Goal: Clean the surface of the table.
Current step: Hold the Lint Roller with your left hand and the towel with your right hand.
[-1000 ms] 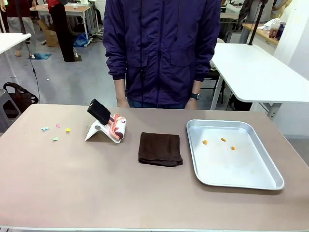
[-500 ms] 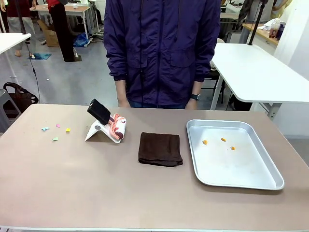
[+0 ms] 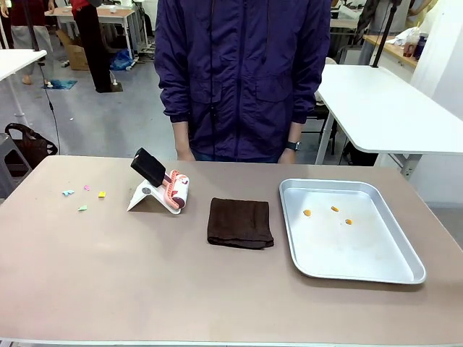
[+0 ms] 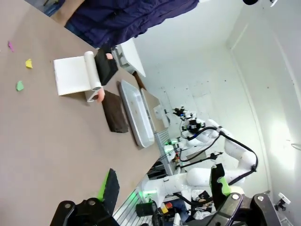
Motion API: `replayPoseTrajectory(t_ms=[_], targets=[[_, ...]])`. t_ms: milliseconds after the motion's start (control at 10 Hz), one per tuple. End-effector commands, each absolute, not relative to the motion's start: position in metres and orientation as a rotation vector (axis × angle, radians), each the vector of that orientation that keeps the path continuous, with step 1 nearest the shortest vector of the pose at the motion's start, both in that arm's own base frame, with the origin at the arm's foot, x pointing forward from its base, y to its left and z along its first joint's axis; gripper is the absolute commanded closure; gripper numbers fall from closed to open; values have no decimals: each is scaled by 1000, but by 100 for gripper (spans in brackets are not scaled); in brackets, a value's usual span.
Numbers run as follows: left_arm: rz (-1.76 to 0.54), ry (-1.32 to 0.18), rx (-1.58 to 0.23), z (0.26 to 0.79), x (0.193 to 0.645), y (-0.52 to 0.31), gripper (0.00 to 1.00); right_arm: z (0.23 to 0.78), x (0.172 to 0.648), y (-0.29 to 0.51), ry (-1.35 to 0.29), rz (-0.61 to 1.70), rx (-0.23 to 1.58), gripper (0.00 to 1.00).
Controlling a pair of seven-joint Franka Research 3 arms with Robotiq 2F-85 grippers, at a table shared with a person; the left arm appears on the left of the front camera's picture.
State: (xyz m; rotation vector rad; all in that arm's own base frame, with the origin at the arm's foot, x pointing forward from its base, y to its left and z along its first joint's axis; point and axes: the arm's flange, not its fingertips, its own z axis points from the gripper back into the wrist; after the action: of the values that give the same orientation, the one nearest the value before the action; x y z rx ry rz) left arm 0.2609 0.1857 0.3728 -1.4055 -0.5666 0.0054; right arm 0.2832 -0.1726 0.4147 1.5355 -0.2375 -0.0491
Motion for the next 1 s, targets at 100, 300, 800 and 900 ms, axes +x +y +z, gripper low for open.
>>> replayPoseTrajectory(t_ms=[100,300,800,900], targets=[[-56,-518,-1237,421,289,137,0,451,305,-88,-204,32,1290,0],[-140,-382,-1136,453,330,96,0,475,332,-14,-169,93,1133,0],[-107,-219,-855,479,403,30,0,484,391,151,-153,64,727,0],[-74,-186,-801,478,419,18,0,475,404,180,-139,44,690,0]])
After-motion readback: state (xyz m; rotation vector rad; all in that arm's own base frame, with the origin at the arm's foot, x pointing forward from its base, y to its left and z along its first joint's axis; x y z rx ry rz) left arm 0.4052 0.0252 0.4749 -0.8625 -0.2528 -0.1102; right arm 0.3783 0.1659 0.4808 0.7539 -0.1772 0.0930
